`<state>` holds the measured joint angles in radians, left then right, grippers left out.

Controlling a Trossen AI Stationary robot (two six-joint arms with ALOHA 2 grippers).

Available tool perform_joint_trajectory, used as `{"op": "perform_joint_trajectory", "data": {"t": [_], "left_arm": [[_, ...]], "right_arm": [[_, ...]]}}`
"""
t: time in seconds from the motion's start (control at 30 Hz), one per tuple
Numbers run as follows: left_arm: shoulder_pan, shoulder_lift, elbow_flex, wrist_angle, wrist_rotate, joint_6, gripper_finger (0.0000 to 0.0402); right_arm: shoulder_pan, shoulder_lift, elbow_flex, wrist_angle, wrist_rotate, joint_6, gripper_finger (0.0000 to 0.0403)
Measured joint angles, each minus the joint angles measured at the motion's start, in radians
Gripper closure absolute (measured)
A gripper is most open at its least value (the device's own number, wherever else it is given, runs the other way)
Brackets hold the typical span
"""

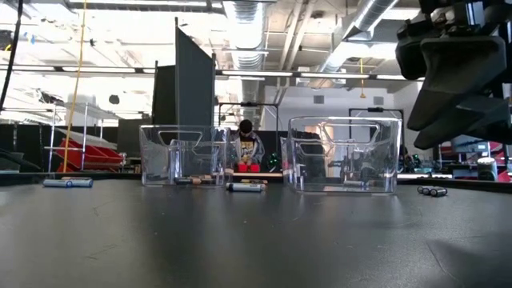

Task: Sort batteries
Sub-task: Put the white battery into the right transparent bin

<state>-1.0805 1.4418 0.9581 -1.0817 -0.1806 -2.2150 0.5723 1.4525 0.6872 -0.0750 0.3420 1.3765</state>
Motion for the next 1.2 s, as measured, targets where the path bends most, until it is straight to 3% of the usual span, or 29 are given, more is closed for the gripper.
{"op": "perform_joint_trajectory", "data": {"t": [0.23,0.57,1.2], "left_arm": [[0.000,0.000,-0.006,-0.096,-0.001,0.002,0.0238],[0.000,0.001,-0.138,0.115,0.062,-0.010,0.0238],[0.000,-0.001,-0.147,0.057,0.061,0.010,0.0238]], "right_arm": [[0.010,0.000,0.000,0.000,0.000,0.000,0.0281],[0.010,0.000,0.000,0.000,0.000,0.004,0.0281],[0.010,0.000,0.000,0.000,0.000,0.003,0.0281]]}}
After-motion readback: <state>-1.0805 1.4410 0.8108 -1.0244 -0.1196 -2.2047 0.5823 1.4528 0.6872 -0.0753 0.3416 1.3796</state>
